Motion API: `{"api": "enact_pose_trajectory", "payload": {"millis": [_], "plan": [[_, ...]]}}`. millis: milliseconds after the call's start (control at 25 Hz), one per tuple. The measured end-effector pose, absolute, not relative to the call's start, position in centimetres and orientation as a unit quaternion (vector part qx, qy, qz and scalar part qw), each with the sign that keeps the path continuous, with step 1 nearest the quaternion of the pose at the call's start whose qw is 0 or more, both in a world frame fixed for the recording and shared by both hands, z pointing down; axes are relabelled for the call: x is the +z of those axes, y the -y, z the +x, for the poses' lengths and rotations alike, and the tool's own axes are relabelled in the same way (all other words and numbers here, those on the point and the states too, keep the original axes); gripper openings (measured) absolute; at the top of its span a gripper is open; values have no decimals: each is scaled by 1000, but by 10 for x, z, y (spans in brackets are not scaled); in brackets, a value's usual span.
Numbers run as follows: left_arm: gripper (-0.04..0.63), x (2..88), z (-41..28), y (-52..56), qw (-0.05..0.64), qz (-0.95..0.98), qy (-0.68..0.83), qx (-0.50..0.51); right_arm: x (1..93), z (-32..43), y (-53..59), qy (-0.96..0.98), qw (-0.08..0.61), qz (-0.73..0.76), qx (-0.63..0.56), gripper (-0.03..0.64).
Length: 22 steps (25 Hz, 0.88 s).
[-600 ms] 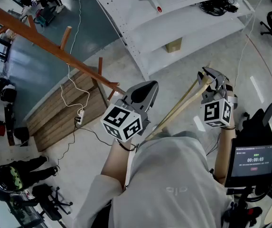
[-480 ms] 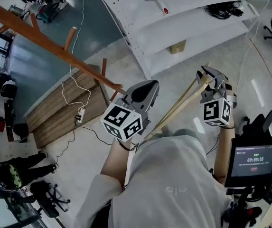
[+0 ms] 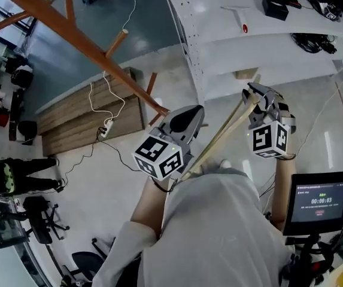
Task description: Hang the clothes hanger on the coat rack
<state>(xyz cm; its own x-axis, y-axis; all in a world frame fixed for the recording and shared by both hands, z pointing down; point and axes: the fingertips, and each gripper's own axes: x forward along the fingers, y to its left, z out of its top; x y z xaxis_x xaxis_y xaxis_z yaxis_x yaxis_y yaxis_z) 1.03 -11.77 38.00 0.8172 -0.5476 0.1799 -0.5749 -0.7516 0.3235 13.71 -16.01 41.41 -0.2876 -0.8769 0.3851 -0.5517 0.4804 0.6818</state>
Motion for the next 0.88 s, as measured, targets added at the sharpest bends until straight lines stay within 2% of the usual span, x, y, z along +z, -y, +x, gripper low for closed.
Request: {"api": "enact_pose_trajectory", "payload": {"millis": [520,880], "plan": [[2,327,-108,138,133,877,461,-4,352,-29,253,841,311,302,-323,97],[2,309,-164,138,119,826,551,-10,331,-110,298,881,271,222,-319,97]]}}
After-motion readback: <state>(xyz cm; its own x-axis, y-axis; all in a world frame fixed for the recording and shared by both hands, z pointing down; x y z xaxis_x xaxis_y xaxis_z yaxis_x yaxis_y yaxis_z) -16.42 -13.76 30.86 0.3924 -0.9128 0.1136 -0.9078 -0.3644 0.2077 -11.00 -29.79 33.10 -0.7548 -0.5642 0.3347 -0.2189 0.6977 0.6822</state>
